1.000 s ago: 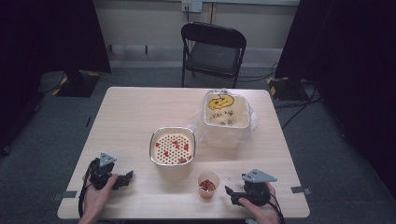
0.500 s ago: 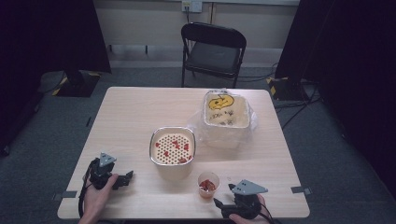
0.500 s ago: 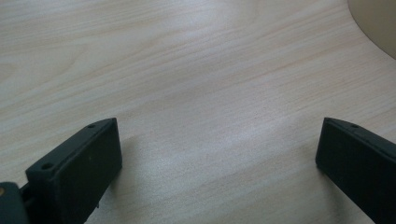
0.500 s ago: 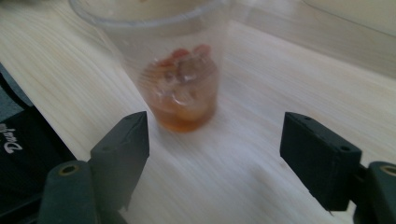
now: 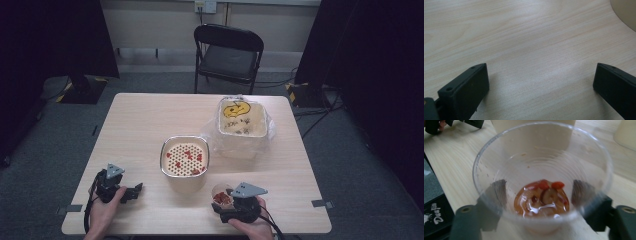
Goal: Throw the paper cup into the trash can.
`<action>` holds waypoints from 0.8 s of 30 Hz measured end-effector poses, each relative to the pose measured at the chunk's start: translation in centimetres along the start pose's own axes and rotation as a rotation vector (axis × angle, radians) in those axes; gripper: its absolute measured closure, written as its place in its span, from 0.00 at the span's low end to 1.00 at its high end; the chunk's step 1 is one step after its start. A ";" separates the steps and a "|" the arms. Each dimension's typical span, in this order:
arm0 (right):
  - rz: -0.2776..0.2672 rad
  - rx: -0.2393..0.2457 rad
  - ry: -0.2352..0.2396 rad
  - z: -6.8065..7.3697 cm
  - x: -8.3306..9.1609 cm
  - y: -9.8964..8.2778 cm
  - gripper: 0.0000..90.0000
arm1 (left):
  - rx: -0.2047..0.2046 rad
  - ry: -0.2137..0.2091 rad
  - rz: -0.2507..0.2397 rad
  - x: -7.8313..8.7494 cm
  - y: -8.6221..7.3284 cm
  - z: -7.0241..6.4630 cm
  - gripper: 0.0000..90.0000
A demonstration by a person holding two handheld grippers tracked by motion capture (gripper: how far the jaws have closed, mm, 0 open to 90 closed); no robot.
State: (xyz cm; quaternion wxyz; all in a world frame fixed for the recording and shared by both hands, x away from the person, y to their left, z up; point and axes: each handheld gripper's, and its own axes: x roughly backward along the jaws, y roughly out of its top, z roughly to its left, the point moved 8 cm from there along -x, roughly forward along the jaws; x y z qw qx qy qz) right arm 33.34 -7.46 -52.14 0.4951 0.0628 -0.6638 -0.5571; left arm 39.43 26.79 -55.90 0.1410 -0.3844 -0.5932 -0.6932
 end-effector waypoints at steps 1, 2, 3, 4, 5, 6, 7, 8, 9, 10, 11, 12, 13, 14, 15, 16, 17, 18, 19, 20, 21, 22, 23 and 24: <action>0.000 0.016 -0.004 0.1 -0.2 0.1 0.34 | 0.000 0.000 0.000 0.0 0.0 0.0 0.00; -0.002 0.026 -0.009 0.1 -0.4 0.2 0.35 | 0.000 0.000 0.000 0.0 0.0 0.0 0.00; -0.005 0.024 -0.010 0.0 -0.5 0.3 0.35 | 0.000 0.000 0.000 0.0 0.0 0.0 0.00; -0.008 0.025 -0.009 0.0 -0.6 0.3 0.36 | 0.000 0.000 0.000 0.0 0.0 0.0 0.00; -0.008 0.029 -0.011 0.0 -0.7 0.4 0.37 | 0.000 0.000 0.000 0.0 0.0 0.0 0.00; -0.008 0.029 -0.011 0.0 -0.7 0.4 0.37 | 0.000 0.000 0.000 0.0 0.0 0.0 0.00; -0.013 0.028 -0.004 -0.1 -0.6 0.4 0.40 | 0.000 0.000 0.000 0.0 0.0 0.0 0.00; -0.016 0.020 -0.002 -0.3 -0.6 0.4 0.41 | 0.000 0.000 0.000 0.0 0.0 0.0 0.00; -0.020 0.013 -0.001 -0.4 -0.6 0.4 0.43 | 0.000 0.000 0.000 0.0 0.0 0.0 0.00; -0.020 0.010 -0.004 -0.6 -0.5 0.4 0.43 | 0.000 0.000 0.000 0.0 0.0 0.0 0.00; -0.018 0.005 -0.009 -0.7 -0.4 0.4 0.44 | 0.000 0.000 0.000 0.0 0.0 0.0 0.00; -0.021 0.006 -0.013 -0.9 -0.3 0.5 0.44 | 0.000 0.000 0.000 0.0 0.0 0.0 0.00; -0.023 0.002 -0.014 -1.0 -0.2 0.5 0.45 | 0.000 0.000 0.000 0.0 0.0 0.0 0.00; -0.025 0.003 -0.018 -1.2 0.0 0.6 0.45 | 0.000 0.000 0.000 0.0 0.0 0.0 0.00; -0.030 -0.004 -0.020 -1.4 0.2 0.7 0.45 | 0.000 0.000 0.000 0.0 0.0 0.0 0.00; -0.034 -0.006 -0.027 -1.6 0.4 0.9 0.45 | 0.000 0.000 0.000 0.0 0.0 0.0 0.00; -0.035 -0.006 -0.032 -1.8 0.6 1.1 0.45 | 0.000 0.000 0.000 0.0 0.0 0.0 0.00; -0.036 -0.008 -0.040 -2.1 0.7 1.4 0.45 | 0.000 0.000 0.000 0.0 0.0 0.0 0.00; -0.042 -0.008 -0.045 -2.3 0.8 1.7 0.45 | 0.000 0.000 0.000 0.0 0.0 0.0 0.00; -0.049 -0.009 -0.046 -2.5 1.0 2.0 0.45 | 0.000 0.000 0.000 0.0 0.0 0.0 0.00; -0.057 -0.011 -0.048 -2.6 1.1 2.4 0.46 | 0.000 0.000 0.000 0.0 0.0 0.0 0.00; -0.057 -0.011 -0.048 -2.6 1.1 2.4 0.46 | 0.000 0.000 0.000 0.0 0.0 0.0 0.00; -0.070 -0.008 -0.056 -2.9 1.4 3.1 0.46 | 0.000 0.000 0.000 0.0 0.0 0.0 0.00; -0.082 -0.008 -0.059 -3.1 1.5 3.4 0.46 | 0.000 0.000 0.000 0.0 0.0 0.0 0.00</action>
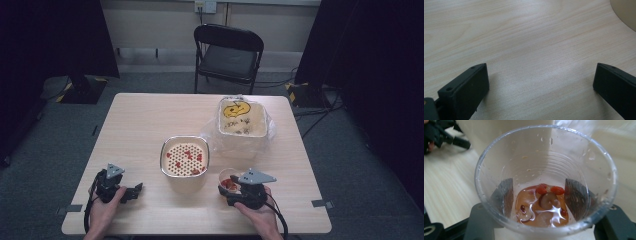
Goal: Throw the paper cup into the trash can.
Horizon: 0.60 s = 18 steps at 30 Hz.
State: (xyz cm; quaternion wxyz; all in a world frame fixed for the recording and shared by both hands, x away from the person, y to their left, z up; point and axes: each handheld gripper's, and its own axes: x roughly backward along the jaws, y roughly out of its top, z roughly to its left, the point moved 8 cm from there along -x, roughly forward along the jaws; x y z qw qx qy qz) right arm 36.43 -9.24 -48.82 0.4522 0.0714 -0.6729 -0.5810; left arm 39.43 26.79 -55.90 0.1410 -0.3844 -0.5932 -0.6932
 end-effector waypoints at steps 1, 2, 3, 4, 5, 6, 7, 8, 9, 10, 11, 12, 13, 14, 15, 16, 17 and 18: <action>-0.008 0.000 -0.008 -0.2 0.1 0.4 0.46 | 0.000 0.000 0.000 0.0 0.0 0.0 0.00; -0.018 -0.003 -0.012 -0.4 0.2 0.8 0.46 | 0.000 0.000 0.000 0.0 0.0 0.0 0.00; -0.027 -0.004 -0.017 -0.6 0.3 1.2 0.46 | 0.000 0.000 0.000 0.0 0.0 0.0 0.00; -0.036 -0.004 -0.018 -0.7 0.4 1.6 0.46 | 0.000 0.000 0.000 0.0 0.0 0.0 0.00; -0.043 -0.005 -0.023 -0.9 0.5 2.0 0.46 | 0.000 0.000 0.000 0.0 0.0 0.0 0.00; -0.057 -0.008 -0.026 -1.1 0.7 2.5 0.46 | 0.000 0.000 0.000 0.0 0.0 0.0 0.00; -0.057 -0.008 -0.026 -1.1 0.7 2.5 0.46 | 0.000 0.000 0.000 0.0 0.0 0.0 0.00; -0.083 -0.011 -0.034 -1.6 1.1 3.5 0.46 | 0.000 0.000 0.000 0.0 0.0 0.0 0.00; -0.090 -0.014 -0.042 -1.8 1.3 4.0 0.46 | 0.000 0.000 0.000 0.0 0.0 0.0 0.00; -0.096 -0.014 -0.048 -2.0 1.5 4.5 0.46 | 0.000 0.000 0.000 0.0 0.0 0.0 0.00; -0.103 -0.015 -0.051 -2.1 1.6 5.0 0.47 | 0.000 0.000 0.000 0.0 0.0 0.0 0.00; -0.107 -0.014 -0.058 -2.3 1.8 5.5 0.47 | 0.000 0.000 0.000 0.0 0.0 0.0 0.00; -0.111 -0.008 -0.065 -2.4 1.8 6.1 0.47 | 0.000 -0.001 0.000 0.0 0.0 0.0 0.00; -0.113 -0.008 -0.070 -2.5 1.9 6.6 0.47 | -0.001 0.000 0.001 0.0 0.0 0.0 0.00; -0.117 -0.005 -0.073 -2.5 1.8 7.1 0.47 | -0.001 0.000 0.001 0.0 0.0 0.0 0.00; -0.130 -0.002 -0.071 -2.5 1.8 7.7 0.47 | -0.001 -0.001 0.000 0.0 0.0 0.0 0.00; -0.141 0.000 -0.072 -2.6 1.8 8.3 0.47 | 0.000 0.000 0.000 0.0 0.0 0.0 0.00; -0.149 0.001 -0.076 -2.6 1.8 8.9 0.47 | 0.000 -0.001 0.000 0.0 0.0 0.0 0.00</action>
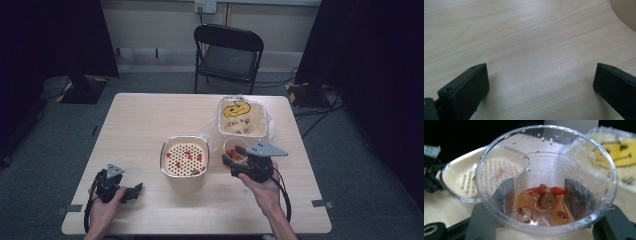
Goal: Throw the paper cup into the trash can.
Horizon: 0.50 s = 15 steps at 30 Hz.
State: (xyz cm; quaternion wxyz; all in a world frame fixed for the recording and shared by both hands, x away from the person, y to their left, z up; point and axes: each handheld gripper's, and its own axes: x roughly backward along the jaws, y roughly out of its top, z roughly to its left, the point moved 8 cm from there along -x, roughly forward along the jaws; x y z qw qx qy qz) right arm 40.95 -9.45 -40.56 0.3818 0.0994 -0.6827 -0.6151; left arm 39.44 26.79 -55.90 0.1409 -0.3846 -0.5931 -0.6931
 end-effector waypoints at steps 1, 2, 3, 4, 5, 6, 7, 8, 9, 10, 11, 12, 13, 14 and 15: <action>-0.015 0.009 -0.001 0.0 -0.1 0.6 0.47 | 0.000 0.000 0.001 0.0 0.0 0.0 0.00; -0.028 0.015 -0.002 0.1 -0.2 1.3 0.47 | 0.000 0.000 0.000 0.0 0.0 0.0 0.00; -0.039 0.014 -0.002 0.1 -0.3 1.9 0.47 | 0.000 0.000 0.001 0.0 0.0 0.0 0.00; -0.050 0.015 0.000 0.1 -0.4 2.4 0.48 | -0.001 0.000 0.001 0.0 0.0 0.0 0.00; -0.057 0.017 -0.004 0.1 -0.6 2.9 0.48 | 0.000 0.000 0.000 0.0 0.0 0.0 0.00; -0.065 0.022 -0.008 0.1 -0.8 3.4 0.48 | 0.000 0.000 0.000 0.0 0.0 0.0 0.00; -0.074 0.025 -0.007 0.1 -1.0 3.8 0.48 | 0.000 0.000 0.001 0.0 0.0 0.0 0.00; -0.081 0.031 -0.011 0.1 -1.2 4.2 0.48 | 0.000 0.000 0.001 0.0 0.0 0.0 0.00; -0.090 0.041 -0.018 0.2 -1.5 4.6 0.48 | 0.000 0.000 0.000 0.0 0.0 0.0 0.00; -0.098 0.051 -0.020 0.2 -1.8 5.0 0.48 | 0.000 0.000 0.000 0.0 0.0 0.0 0.00; -0.102 0.059 -0.024 0.3 -2.1 5.3 0.48 | -0.001 -0.002 0.001 0.0 0.0 0.0 0.00; -0.108 0.061 -0.022 0.4 -2.3 5.5 0.48 | -0.001 0.000 0.000 0.0 0.0 0.0 0.00; -0.120 0.065 -0.026 0.4 -2.6 5.8 0.48 | -0.002 -0.001 0.001 0.0 0.0 0.0 0.00; -0.130 0.075 -0.031 0.5 -2.8 6.1 0.48 | -0.001 0.000 0.000 0.0 0.0 0.0 0.00; -0.142 0.084 -0.033 0.6 -3.1 6.3 0.48 | -0.001 -0.001 0.001 0.0 0.0 0.0 0.00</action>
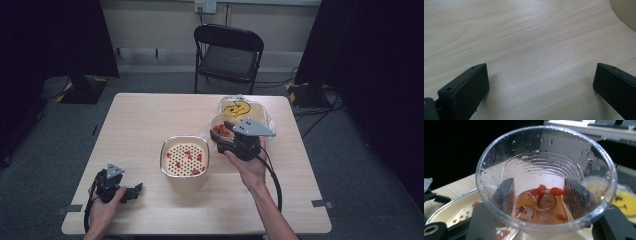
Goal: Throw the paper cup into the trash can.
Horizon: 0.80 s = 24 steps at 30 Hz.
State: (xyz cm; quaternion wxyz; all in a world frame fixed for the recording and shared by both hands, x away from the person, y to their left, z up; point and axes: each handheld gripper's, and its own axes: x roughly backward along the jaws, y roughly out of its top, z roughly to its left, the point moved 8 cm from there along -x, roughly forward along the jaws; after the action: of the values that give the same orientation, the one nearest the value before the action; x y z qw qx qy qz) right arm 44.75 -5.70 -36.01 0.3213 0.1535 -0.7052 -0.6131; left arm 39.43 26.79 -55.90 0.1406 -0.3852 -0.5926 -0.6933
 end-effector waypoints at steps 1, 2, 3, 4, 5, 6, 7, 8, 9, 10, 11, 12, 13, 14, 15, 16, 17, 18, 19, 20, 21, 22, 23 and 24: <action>-0.004 0.007 -0.005 0.1 -0.3 0.1 0.48 | 0.000 0.001 0.000 0.0 0.0 0.0 0.00; -0.008 0.022 -0.014 0.0 -0.6 0.2 0.48 | 0.001 0.001 0.000 0.0 0.0 0.0 0.00; -0.007 0.037 -0.023 0.1 -0.9 0.2 0.48 | 0.001 0.001 0.000 0.0 0.0 0.0 0.00; -0.001 0.058 -0.032 0.1 -1.2 0.3 0.49 | 0.000 -0.001 0.000 0.0 0.0 0.0 0.00; 0.004 0.084 -0.045 0.1 -1.5 0.3 0.49 | 0.000 0.000 0.000 0.0 0.0 0.0 0.00; 0.009 0.105 -0.054 0.1 -1.7 0.4 0.49 | 0.000 0.000 0.000 0.0 0.0 0.0 0.00; 0.009 0.105 -0.054 0.1 -1.7 0.4 0.49 | 0.000 0.000 0.000 0.0 0.0 0.0 0.00; 0.012 0.127 -0.063 0.1 -1.9 0.5 0.49 | 0.000 0.000 0.000 0.0 0.0 0.0 0.00; 0.020 0.183 -0.090 0.0 -2.1 0.8 0.49 | 0.000 -0.004 0.000 0.0 0.0 0.0 0.00; 0.027 0.211 -0.106 0.0 -2.3 0.9 0.49 | 0.003 -0.005 -0.001 0.0 0.0 0.0 0.00; 0.034 0.246 -0.124 0.0 -2.4 1.0 0.49 | 0.002 -0.005 0.000 0.0 0.0 0.0 0.00; 0.042 0.277 -0.138 0.0 -2.5 1.0 0.49 | 0.003 -0.006 -0.001 0.0 0.0 0.0 0.00; 0.050 0.304 -0.149 0.0 -2.7 1.1 0.49 | 0.003 -0.006 -0.001 0.0 0.0 0.0 0.00; 0.050 0.304 -0.149 0.0 -2.7 1.1 0.49 | 0.003 -0.006 -0.001 0.0 0.0 0.0 0.00; 0.071 0.360 -0.173 0.1 -2.9 1.1 0.49 | 0.003 -0.005 -0.001 0.0 0.0 0.0 0.00; 0.072 0.384 -0.182 0.1 -3.0 1.2 0.49 | 0.002 -0.006 0.000 0.0 0.0 0.0 0.00; 0.083 0.423 -0.201 0.1 -3.0 1.3 0.49 | 0.002 -0.006 0.000 0.0 0.0 0.0 0.00; 0.096 0.451 -0.214 0.1 -3.1 1.3 0.49 | 0.002 -0.005 -0.001 0.0 0.0 0.0 0.00; 0.104 0.463 -0.218 0.0 -3.1 1.4 0.49 | 0.002 -0.006 0.000 0.0 0.0 0.0 0.00; 0.113 0.475 -0.221 0.0 -3.1 1.4 0.49 | 0.003 -0.006 0.000 0.0 0.0 0.0 0.00; 0.120 0.500 -0.233 -0.1 -3.1 1.5 0.50 | 0.003 -0.008 0.000 0.0 0.0 -0.1 0.00; 0.129 0.529 -0.247 -0.1 -3.1 1.6 0.50 | 0.003 -0.006 0.000 0.0 0.0 0.0 0.00; 0.137 0.557 -0.253 -0.1 -3.1 1.6 0.50 | 0.003 -0.006 -0.001 0.0 0.0 0.0 0.00; 0.145 0.579 -0.258 -0.1 -3.2 1.6 0.50 | 0.003 -0.005 0.000 0.0 0.0 0.0 0.00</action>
State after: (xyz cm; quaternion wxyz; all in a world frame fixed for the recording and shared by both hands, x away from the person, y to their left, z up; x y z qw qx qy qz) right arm 47.44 -3.49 -35.29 0.2153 0.1090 -0.8943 -0.3768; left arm 39.45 26.74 -55.91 0.1394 -0.3868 -0.5940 -0.6915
